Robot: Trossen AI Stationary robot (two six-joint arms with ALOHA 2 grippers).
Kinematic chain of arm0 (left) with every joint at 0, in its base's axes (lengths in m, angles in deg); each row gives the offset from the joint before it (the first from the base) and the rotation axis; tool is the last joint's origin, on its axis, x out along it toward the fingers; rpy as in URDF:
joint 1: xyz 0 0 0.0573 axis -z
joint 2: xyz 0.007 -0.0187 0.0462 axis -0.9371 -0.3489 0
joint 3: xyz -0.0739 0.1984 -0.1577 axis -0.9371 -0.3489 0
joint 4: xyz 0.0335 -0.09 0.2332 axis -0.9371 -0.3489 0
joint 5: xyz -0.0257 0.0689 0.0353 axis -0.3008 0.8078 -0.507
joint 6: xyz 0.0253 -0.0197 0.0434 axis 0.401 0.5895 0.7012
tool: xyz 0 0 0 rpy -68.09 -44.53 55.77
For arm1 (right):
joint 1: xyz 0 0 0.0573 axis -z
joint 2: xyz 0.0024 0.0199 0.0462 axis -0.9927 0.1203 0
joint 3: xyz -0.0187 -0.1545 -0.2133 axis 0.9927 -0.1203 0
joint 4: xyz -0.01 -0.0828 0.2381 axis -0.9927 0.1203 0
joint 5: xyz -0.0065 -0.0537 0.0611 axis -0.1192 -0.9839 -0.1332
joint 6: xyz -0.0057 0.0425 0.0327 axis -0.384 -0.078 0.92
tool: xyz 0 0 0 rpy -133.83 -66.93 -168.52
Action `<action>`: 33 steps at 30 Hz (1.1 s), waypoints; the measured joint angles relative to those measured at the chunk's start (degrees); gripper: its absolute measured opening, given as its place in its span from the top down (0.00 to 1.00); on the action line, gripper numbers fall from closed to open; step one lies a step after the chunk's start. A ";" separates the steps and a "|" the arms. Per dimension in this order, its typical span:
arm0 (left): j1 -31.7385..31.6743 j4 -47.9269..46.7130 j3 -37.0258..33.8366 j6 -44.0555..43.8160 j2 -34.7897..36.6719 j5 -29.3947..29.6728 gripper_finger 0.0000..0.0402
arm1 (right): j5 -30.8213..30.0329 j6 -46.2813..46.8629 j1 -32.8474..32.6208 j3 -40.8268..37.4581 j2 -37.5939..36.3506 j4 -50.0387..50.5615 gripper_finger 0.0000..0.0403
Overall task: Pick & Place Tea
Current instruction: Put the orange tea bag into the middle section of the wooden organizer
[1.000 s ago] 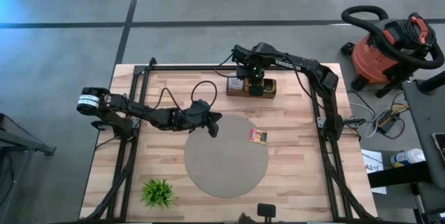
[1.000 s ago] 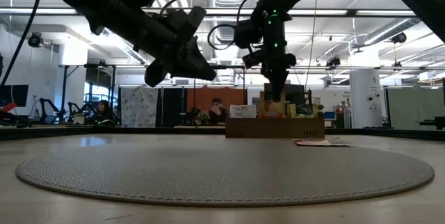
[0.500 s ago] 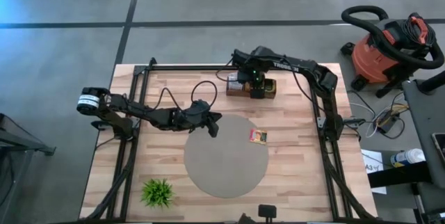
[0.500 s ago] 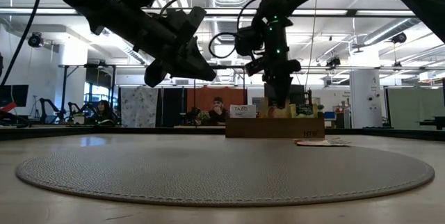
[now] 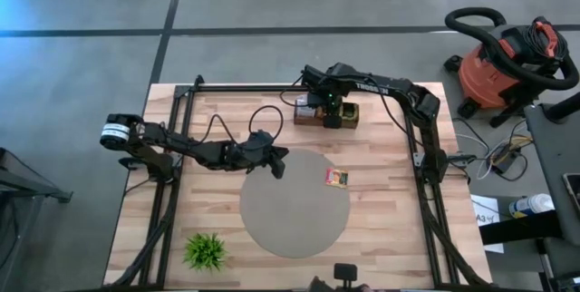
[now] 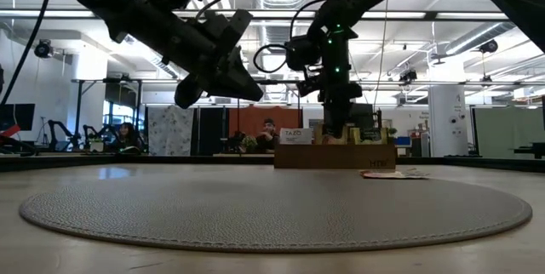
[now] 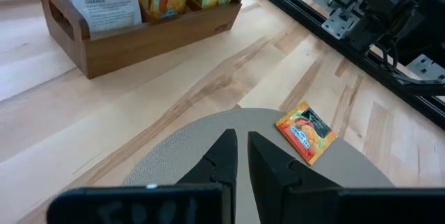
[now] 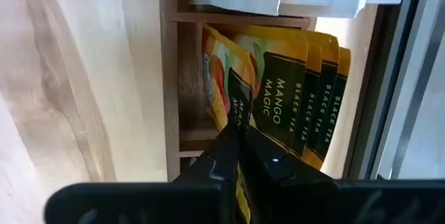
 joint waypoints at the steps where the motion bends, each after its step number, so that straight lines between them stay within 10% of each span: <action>1: 0.01 -0.13 0.00 -0.03 0.00 0.00 0.92 | -0.06 0.30 0.00 -0.06 0.00 -0.04 0.95; 33: -0.01 -0.15 -0.04 0.25 1.22 -2.42 0.92 | -1.82 16.70 -1.18 5.48 -16.81 8.63 0.77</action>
